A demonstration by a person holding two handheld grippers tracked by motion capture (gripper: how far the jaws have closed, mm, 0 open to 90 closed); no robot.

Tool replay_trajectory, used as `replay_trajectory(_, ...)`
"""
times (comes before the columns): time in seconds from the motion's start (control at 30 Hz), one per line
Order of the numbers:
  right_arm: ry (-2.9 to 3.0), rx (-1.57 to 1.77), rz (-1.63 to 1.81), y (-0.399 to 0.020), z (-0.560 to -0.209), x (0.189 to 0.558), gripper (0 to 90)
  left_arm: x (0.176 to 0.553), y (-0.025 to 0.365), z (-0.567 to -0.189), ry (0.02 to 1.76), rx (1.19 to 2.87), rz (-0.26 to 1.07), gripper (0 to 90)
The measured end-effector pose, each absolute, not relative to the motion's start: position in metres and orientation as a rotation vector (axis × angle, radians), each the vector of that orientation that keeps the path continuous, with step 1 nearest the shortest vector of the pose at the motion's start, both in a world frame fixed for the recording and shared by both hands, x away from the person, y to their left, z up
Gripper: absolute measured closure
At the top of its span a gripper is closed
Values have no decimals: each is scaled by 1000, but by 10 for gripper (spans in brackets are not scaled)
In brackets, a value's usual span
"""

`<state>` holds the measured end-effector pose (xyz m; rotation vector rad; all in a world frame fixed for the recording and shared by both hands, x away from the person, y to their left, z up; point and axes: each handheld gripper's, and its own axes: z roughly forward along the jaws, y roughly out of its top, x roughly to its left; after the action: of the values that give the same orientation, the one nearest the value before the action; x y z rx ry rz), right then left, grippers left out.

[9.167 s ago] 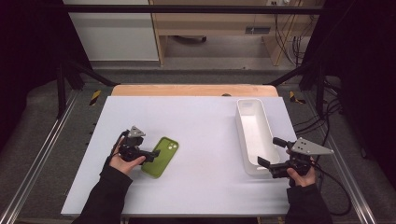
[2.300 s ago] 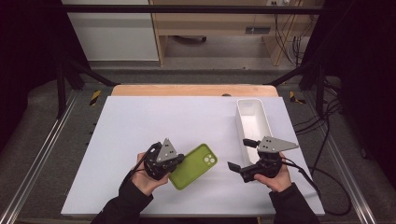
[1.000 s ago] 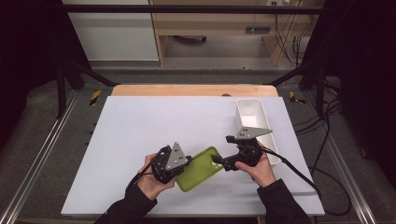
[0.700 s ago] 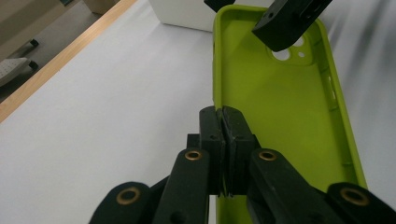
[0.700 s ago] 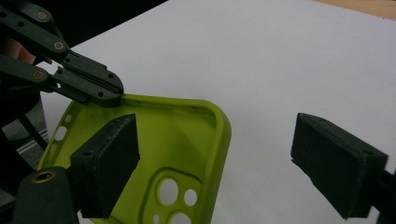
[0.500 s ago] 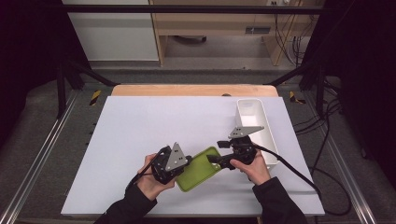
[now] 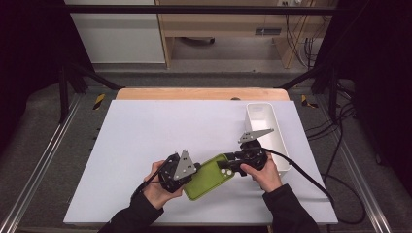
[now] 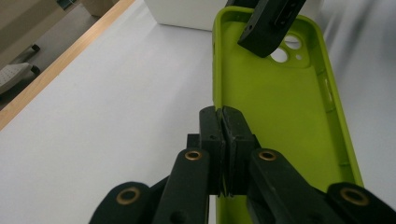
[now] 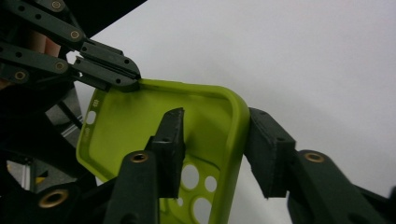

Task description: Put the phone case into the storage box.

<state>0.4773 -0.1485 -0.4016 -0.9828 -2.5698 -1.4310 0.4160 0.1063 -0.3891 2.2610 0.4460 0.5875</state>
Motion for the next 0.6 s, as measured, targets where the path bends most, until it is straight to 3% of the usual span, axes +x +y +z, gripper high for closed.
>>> replay_trajectory(0.6,-2501,-1017,-1372,-157,-403,479,755,413,103,-393,401,2298,616,879)
